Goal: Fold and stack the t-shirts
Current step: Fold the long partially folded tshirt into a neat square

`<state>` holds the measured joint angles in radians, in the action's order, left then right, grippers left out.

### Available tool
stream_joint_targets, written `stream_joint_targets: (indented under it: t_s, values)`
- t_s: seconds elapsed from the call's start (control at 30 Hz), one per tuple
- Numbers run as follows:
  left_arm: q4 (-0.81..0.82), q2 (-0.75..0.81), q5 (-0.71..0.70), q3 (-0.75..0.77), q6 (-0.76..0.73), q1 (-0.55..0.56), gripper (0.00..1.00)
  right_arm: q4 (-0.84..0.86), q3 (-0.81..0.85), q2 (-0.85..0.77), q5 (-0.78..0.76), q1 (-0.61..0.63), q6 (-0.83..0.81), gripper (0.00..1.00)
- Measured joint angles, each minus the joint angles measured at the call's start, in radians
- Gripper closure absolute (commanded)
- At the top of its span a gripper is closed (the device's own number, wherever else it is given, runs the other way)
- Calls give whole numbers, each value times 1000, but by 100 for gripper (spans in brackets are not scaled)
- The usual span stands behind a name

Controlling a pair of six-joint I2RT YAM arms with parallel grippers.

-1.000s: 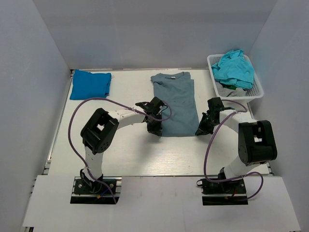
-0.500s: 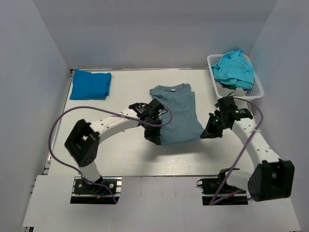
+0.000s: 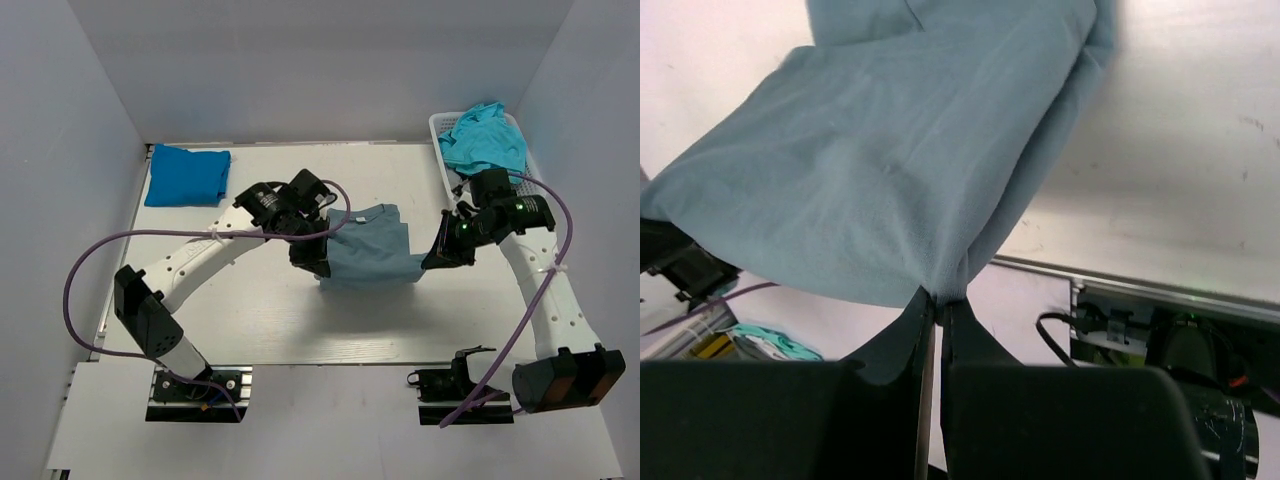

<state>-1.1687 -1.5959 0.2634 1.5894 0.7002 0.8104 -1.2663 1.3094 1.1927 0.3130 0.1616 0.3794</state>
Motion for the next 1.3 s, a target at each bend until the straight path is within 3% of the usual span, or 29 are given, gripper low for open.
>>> stream_joint_targets:
  t_s: [0.17,0.53,0.97,1.3]
  values:
    - [-9,-9,-102,82,16,-14,100,26,86,92,25,-11,-7,100]
    - [76,-148,-169,91,16,-109,100,123,156,270,59,-27,-13,100]
    - [231,-155,-117,72,-24,-225,100,179,261,400,95,-48,-13,100]
    - [288,-346,-59,147,-74,-299,100,246,378,583,120,-57,2,100]
